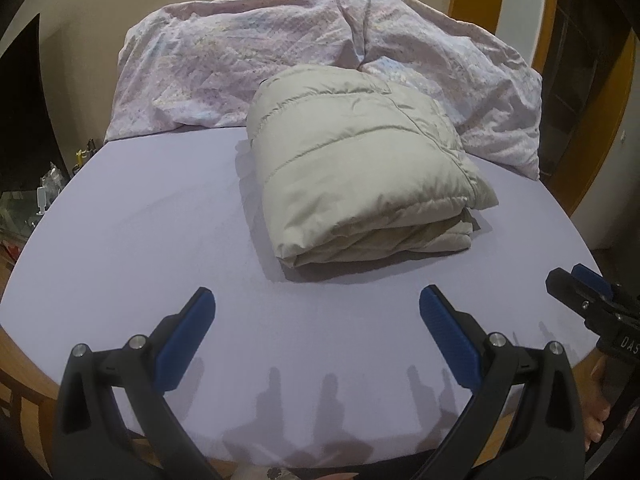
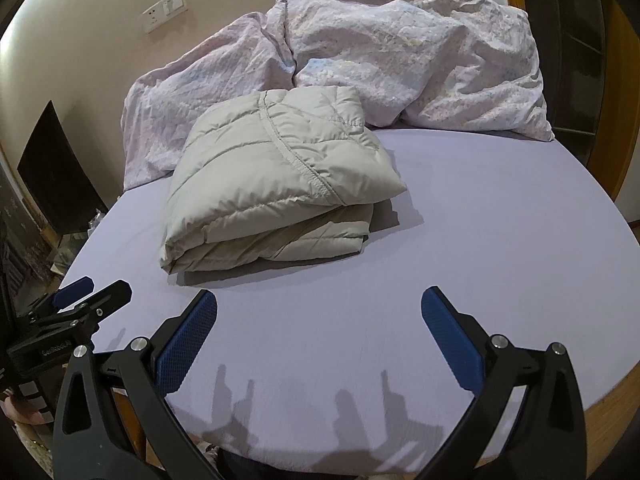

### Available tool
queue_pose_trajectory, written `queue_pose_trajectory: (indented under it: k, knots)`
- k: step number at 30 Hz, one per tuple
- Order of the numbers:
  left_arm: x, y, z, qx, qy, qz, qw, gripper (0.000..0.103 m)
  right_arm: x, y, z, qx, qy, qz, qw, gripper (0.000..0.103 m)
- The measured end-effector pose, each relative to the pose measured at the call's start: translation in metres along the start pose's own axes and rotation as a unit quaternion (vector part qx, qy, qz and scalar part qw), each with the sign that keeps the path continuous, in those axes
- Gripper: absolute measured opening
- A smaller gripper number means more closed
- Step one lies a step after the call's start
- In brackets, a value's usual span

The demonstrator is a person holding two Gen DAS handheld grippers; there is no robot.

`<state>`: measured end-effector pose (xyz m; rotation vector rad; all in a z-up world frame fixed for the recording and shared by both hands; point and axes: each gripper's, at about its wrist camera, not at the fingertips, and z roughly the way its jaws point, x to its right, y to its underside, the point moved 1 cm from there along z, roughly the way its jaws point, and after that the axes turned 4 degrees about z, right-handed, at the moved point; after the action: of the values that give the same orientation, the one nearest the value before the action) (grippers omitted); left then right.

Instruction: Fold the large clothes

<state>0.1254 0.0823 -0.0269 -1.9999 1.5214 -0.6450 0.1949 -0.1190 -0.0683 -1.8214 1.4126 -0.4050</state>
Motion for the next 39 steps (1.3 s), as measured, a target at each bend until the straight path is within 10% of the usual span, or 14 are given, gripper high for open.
queue_pose_trajectory:
  k: [39]
  knots:
    - [0.005,0.002,0.002,-0.013,0.057,-0.007,0.9983,0.101,-0.007,0.006,-0.003,-0.007,-0.034,0.002,0.999,0.102]
